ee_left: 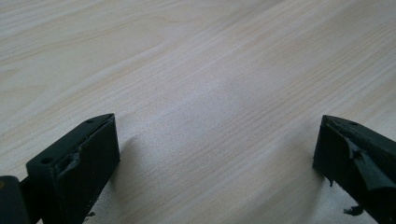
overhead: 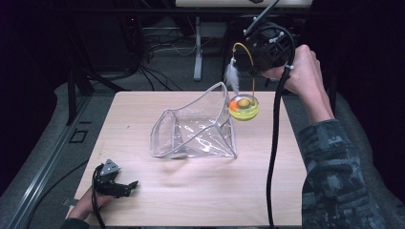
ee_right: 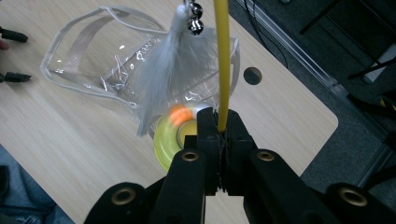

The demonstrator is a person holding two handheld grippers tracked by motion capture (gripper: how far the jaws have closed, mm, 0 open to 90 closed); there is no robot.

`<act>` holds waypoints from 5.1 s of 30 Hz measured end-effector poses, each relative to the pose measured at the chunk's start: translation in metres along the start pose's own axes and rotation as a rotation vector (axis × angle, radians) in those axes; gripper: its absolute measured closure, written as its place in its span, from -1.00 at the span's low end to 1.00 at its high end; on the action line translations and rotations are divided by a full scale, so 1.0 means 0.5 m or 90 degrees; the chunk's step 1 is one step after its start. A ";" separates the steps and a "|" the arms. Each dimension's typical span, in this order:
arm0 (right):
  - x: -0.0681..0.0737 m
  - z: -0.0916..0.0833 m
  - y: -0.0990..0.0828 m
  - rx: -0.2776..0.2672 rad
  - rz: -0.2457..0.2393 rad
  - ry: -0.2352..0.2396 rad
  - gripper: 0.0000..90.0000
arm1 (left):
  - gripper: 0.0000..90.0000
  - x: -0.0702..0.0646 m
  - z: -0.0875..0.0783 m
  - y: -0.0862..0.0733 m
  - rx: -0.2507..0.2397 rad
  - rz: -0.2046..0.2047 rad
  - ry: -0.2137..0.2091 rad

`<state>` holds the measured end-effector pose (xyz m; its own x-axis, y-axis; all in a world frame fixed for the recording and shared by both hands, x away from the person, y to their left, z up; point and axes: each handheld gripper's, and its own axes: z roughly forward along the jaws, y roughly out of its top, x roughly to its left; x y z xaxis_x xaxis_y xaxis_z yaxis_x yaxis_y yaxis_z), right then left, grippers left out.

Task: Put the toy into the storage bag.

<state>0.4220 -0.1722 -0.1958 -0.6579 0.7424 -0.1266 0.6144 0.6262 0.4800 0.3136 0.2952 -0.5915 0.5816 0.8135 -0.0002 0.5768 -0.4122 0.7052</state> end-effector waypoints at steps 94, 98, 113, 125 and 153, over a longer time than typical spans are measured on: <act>0.114 0.333 0.024 0.010 -0.068 0.105 0.96 | -0.99 -0.001 0.000 0.000 -0.001 -0.001 0.001; 0.110 0.345 0.012 0.014 -0.061 0.109 0.96 | -0.99 -0.001 0.000 0.000 0.000 -0.001 0.001; 0.117 0.387 -0.003 0.062 -0.058 0.105 0.96 | -0.99 0.000 0.000 0.000 0.000 0.000 0.000; 0.127 0.410 -0.005 0.110 -0.046 0.083 0.95 | -0.99 0.000 0.000 0.000 0.000 0.000 0.000; 0.116 0.290 -0.007 -0.010 -0.023 0.068 -0.29 | -0.99 -0.001 0.000 0.000 0.000 -0.001 0.001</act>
<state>0.4448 -0.0971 -0.3305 -0.7224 0.6895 -0.0512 0.5834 0.6476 0.4903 0.3133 0.2950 -0.5915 0.5795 0.8150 0.0001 0.5774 -0.4107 0.7056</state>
